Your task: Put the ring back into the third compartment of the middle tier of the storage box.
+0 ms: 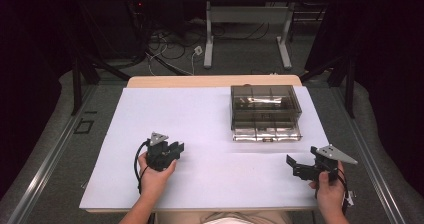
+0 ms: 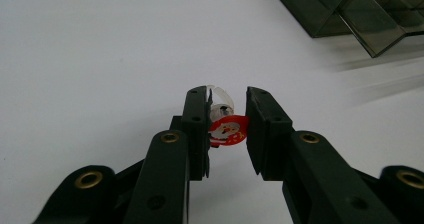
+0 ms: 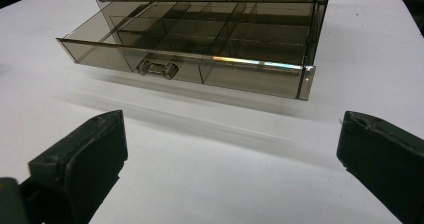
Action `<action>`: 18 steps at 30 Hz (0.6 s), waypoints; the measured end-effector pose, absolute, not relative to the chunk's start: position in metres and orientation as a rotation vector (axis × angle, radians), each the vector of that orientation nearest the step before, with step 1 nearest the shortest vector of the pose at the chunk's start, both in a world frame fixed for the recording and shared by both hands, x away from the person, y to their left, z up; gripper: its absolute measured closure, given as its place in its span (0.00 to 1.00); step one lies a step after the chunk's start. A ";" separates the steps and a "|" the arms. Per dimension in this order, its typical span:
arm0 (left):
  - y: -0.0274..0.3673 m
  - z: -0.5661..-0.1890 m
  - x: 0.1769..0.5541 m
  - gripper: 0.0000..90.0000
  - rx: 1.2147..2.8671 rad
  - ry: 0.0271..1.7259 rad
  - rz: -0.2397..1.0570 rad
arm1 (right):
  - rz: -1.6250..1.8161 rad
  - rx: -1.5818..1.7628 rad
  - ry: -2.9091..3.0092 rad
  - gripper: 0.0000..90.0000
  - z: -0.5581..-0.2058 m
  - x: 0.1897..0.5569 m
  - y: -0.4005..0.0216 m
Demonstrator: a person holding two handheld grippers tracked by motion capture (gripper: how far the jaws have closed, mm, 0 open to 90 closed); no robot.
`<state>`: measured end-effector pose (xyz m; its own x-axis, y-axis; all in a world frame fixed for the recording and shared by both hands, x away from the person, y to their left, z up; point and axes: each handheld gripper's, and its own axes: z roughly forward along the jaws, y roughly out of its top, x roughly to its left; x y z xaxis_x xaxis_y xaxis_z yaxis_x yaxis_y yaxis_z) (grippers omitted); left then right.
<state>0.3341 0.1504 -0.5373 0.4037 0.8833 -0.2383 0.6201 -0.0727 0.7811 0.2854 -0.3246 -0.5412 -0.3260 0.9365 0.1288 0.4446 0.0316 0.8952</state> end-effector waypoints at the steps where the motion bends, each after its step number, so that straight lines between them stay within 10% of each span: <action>1: 0.150 -0.537 0.334 0.79 1.784 1.306 0.377 | 1.259 1.397 1.805 0.00 -0.541 0.285 -0.325; 18: 0.144 -0.529 0.324 0.79 1.775 1.228 0.486 | 1.255 1.398 1.810 0.00 -0.542 0.286 -0.325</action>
